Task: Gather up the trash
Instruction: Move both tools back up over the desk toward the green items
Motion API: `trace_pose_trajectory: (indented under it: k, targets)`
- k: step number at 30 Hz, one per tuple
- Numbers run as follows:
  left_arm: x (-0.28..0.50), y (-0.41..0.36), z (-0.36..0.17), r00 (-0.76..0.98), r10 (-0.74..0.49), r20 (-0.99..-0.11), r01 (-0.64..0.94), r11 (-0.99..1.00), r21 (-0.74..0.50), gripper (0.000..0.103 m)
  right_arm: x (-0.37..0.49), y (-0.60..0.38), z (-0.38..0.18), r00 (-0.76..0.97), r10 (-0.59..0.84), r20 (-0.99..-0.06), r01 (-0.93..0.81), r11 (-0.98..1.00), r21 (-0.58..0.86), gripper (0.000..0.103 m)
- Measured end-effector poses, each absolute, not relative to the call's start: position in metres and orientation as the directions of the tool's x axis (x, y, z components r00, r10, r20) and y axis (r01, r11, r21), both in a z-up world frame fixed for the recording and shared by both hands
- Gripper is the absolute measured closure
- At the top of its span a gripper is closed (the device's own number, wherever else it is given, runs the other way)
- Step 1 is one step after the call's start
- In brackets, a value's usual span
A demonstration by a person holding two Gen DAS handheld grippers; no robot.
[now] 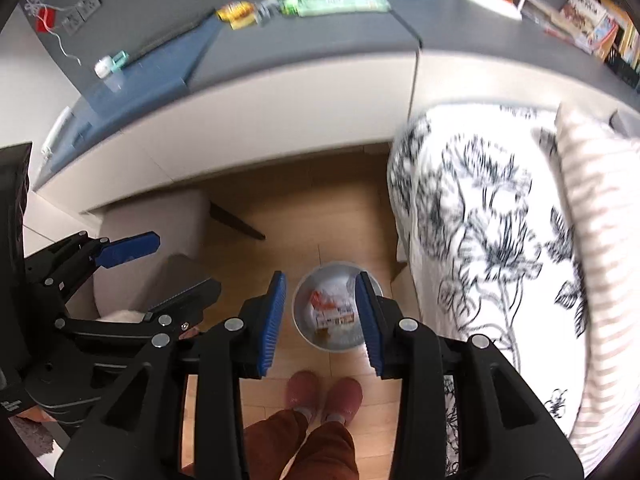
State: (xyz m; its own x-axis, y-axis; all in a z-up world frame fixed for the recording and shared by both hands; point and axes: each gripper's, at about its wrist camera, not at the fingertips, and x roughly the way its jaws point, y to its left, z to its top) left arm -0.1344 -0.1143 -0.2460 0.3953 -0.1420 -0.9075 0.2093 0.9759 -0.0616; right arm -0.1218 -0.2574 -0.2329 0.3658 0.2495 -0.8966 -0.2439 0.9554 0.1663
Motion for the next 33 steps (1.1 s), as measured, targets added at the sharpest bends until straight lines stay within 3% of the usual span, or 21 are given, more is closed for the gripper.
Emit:
trace_pose_trajectory:
  k: [14,25,33]
  targets:
    - [-0.095,-0.077,-0.157,0.526,-0.082,-0.847,0.129,0.992,-0.016,0.029,-0.072,-0.243,-0.134,0.490,0.261,-0.831,-0.288,0.949,0.129,0.065]
    - [-0.028,-0.078,-0.120,0.601,-0.017,-0.799,0.027,1.000,-0.001,0.029,0.005,-0.246,-0.101,0.528,0.309,-0.791,-0.384,0.918,0.102,0.065]
    - [0.020,-0.077,-0.117,0.609,-0.008,-0.793,0.036,0.999,0.018,0.029,0.059,-0.243,-0.105,0.538,0.307,-0.785,-0.372,0.922,0.106,0.065]
